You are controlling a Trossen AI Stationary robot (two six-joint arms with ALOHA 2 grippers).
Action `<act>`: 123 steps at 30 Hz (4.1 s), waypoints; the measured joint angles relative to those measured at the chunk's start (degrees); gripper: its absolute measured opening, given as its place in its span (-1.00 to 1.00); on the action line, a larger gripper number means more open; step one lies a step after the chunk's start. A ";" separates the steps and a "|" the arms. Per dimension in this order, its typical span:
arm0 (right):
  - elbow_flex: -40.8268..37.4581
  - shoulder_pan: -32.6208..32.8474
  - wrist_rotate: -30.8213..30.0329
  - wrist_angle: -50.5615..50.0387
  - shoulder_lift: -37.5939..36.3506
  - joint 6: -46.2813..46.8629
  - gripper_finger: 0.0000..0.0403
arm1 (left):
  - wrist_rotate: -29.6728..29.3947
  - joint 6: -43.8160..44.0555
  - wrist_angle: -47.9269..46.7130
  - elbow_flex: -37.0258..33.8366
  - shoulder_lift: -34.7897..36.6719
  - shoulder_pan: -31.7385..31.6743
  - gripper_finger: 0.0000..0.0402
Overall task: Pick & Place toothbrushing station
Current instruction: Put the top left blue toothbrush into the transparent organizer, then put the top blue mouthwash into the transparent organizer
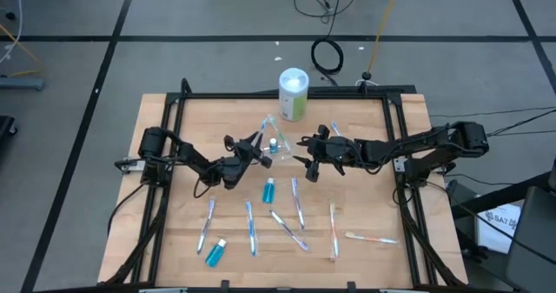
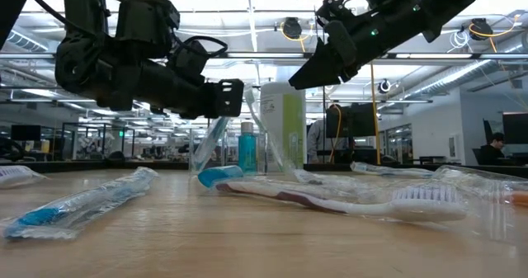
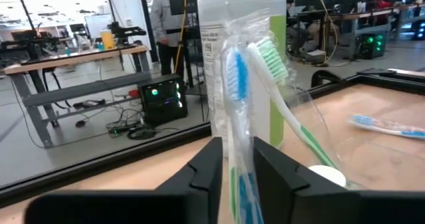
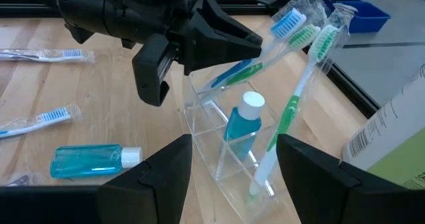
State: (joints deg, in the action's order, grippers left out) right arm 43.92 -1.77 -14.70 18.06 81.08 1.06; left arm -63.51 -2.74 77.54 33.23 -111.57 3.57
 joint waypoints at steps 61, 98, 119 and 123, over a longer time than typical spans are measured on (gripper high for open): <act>-0.02 0.01 0.06 -0.35 0.00 5.81 0.05 | 32.70 26.87 -57.56 -0.02 41.95 11.72 -0.20; -0.02 0.01 0.04 -0.81 0.00 5.79 0.05 | 32.05 44.67 -63.63 10.97 12.11 11.78 0.36; -0.02 0.01 0.02 -0.76 0.00 5.74 0.05 | 36.60 56.00 -66.25 10.93 7.67 7.40 0.36; -0.02 -0.01 0.02 -0.76 0.00 5.38 0.05 | 38.11 54.97 -66.20 10.93 7.67 7.19 0.32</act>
State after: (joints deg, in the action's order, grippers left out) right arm 43.90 -1.78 -14.68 17.30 81.08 6.44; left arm -25.40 52.23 11.34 44.16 -103.90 10.76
